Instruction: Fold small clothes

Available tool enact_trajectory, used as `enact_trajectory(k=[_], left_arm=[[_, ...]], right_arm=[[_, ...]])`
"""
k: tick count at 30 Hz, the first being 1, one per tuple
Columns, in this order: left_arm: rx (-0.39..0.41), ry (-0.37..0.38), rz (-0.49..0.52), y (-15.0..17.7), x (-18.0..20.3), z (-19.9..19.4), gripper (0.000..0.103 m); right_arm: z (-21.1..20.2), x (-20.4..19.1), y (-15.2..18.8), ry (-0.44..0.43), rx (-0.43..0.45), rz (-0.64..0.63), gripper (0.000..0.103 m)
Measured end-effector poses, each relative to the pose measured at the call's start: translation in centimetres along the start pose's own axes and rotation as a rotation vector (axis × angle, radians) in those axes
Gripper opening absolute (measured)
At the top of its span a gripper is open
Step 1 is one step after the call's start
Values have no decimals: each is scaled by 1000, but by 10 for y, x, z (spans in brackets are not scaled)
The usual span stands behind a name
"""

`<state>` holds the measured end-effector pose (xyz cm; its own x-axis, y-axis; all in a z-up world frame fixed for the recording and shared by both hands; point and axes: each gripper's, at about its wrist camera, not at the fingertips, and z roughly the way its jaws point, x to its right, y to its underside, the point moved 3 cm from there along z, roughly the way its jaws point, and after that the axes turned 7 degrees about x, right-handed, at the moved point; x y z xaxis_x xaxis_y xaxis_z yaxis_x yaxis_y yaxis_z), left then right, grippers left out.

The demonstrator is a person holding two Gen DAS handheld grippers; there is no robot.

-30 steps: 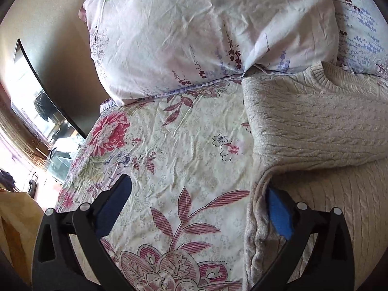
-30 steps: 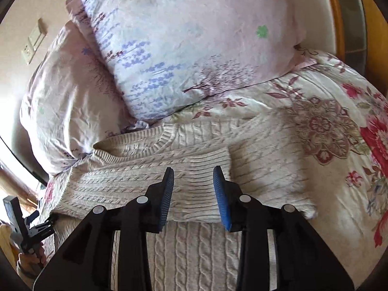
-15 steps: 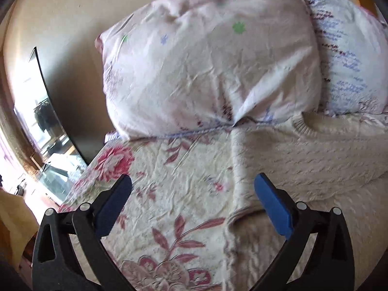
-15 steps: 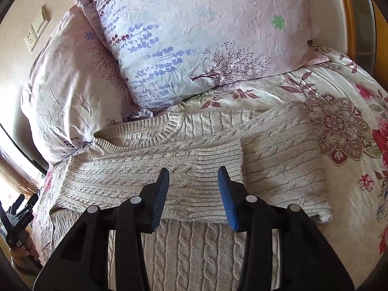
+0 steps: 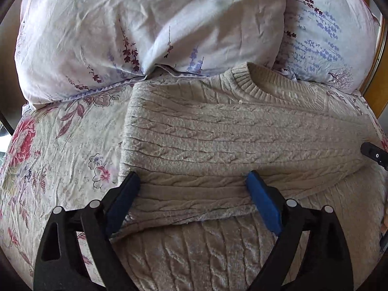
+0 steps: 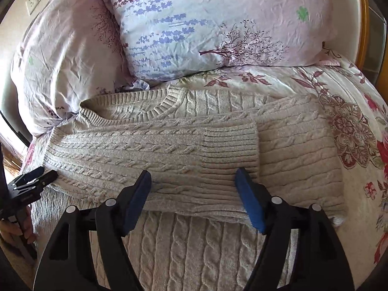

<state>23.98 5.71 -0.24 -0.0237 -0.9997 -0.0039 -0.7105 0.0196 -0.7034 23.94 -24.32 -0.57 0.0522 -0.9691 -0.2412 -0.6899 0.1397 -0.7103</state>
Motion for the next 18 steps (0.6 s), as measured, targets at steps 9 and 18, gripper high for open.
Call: enact_trajectory(k=[9, 18], left_arm=[[145, 113, -49, 43, -55, -95, 86], [46, 275, -199, 108, -83, -121, 71]], right_arm=[[-81, 82, 33, -14, 47, 174, 74], [-117, 113, 99, -152, -24, 324, 46]])
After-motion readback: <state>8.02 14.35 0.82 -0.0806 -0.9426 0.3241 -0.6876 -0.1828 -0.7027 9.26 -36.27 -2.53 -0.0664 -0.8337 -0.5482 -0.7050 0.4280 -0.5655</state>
